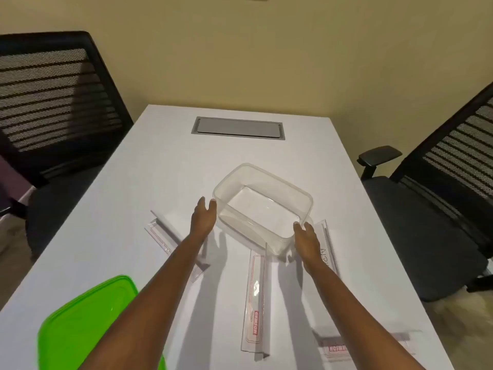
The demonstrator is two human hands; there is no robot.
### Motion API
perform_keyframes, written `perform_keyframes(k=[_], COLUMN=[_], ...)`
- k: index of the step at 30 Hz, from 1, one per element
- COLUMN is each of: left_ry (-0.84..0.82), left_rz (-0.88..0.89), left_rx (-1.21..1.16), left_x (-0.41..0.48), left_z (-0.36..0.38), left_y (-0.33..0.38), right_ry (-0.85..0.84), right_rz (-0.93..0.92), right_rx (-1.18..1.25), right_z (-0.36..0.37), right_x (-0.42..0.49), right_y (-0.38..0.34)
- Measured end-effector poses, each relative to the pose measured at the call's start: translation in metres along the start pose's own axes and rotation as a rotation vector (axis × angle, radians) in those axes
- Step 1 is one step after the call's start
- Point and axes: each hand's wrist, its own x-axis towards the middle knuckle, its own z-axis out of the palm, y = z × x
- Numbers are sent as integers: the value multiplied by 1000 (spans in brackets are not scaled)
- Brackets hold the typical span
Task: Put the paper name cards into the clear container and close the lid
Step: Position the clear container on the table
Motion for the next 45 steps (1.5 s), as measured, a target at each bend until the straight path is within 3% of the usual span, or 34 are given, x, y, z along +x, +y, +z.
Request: perform_keyframes(k=[11,29,45], left_ry=[-29,182,248], left_rz=[1,2,40], left_rx=[40,207,183], left_x=[30,-25,-59], left_z=[9,1,9], left_y=[14,-17,-38], right_ry=[-44,-274,-272], right_rz=[60,-19,-35], right_rx=[274,-9,-11], right_z=[-8,-50,-53], right_x=[29,35,21], right_y=[3,-9,14])
